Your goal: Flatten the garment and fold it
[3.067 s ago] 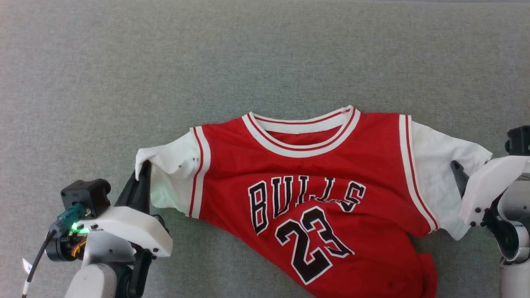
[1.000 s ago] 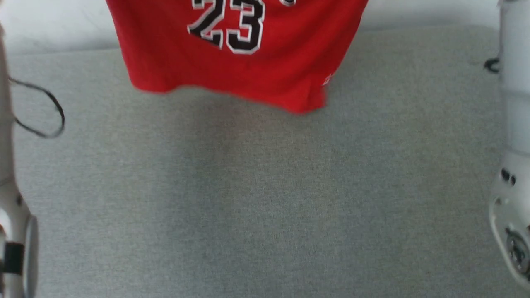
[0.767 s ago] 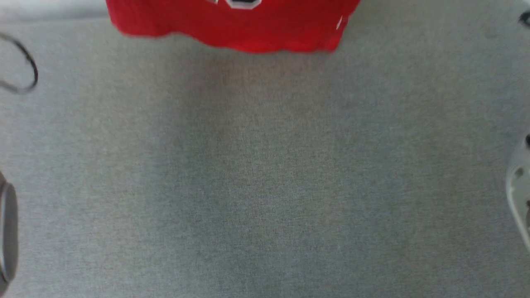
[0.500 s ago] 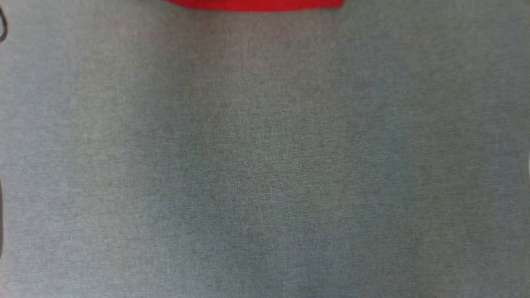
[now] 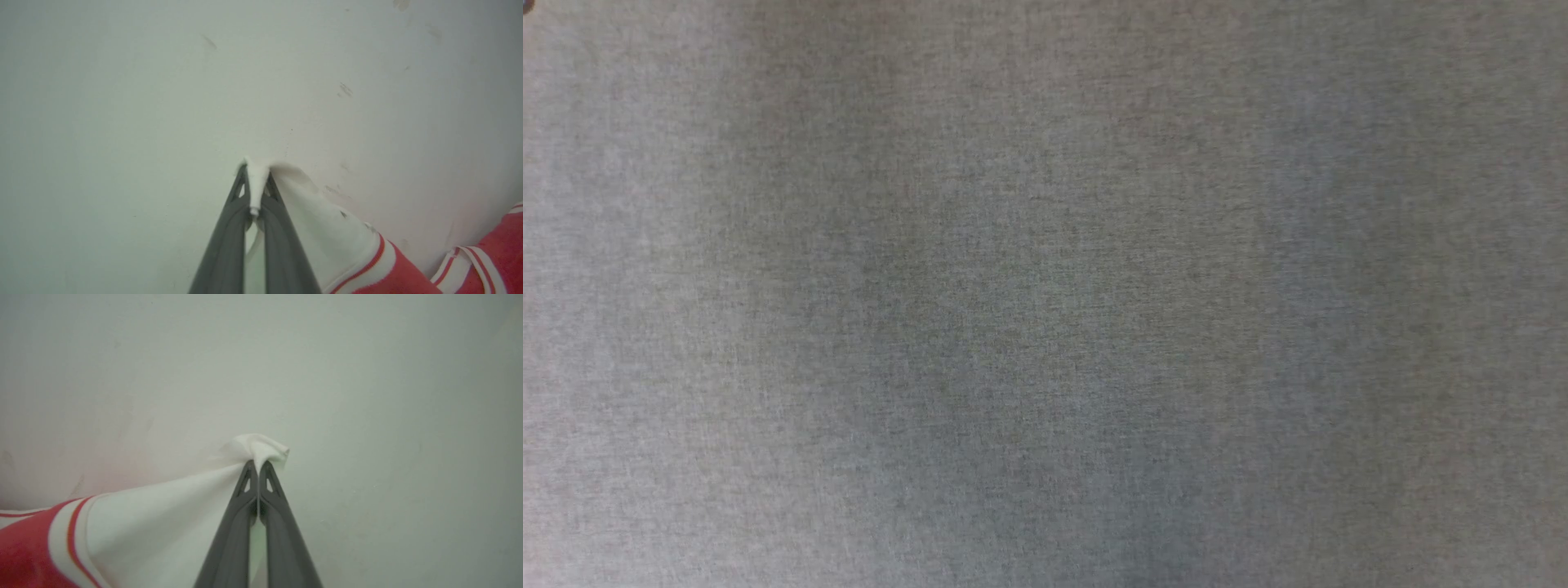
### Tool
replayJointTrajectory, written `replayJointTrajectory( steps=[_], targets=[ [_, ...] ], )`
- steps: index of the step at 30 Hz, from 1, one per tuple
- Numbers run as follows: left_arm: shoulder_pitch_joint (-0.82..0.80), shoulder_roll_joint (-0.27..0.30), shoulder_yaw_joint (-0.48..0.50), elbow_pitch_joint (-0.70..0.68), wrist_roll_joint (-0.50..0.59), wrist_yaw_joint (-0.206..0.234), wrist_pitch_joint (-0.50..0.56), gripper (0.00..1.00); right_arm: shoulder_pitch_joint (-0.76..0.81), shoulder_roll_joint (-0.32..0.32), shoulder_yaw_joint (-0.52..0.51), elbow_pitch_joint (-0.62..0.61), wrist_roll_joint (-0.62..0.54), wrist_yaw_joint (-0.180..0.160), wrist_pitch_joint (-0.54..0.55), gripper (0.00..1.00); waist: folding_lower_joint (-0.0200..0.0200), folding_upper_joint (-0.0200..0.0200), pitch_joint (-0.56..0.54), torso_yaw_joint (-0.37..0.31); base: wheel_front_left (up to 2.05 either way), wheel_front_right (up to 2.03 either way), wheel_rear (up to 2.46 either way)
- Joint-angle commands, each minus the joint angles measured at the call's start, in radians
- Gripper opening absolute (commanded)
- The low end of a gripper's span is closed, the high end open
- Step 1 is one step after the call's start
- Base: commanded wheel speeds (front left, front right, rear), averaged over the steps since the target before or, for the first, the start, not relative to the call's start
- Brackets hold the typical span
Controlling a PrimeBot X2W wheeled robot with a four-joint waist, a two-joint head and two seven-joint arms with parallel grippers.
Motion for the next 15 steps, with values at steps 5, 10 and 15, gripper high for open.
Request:
replayJointTrajectory(
  steps=[5,10,15],
  targets=[
    [0.045,0.025,-0.019,0.035,-0.024,-0.022,-0.034,0.0,0.023,0.006,0.004,0.041,0.001,-0.001,-0.048,0.0,0.0,0.0,0.037,0.022,0.0,0.0,0.0],
    [0.158,0.034,-0.051,0.025,-0.088,-0.033,-0.062,0.0,0.114,0.007,0.03,0.062,0.046,-0.001,-0.093,0.0,0.0,0.0,0.015,0.04,0.0,0.0,0.0],
    [0.295,0.059,-0.079,-0.057,-0.187,-0.034,-0.08,0.0,0.216,0.004,0.062,0.036,0.138,-0.001,-0.14,0.0,0.0,0.0,-0.017,0.048,0.0,0.0,0.0]
  ],
)
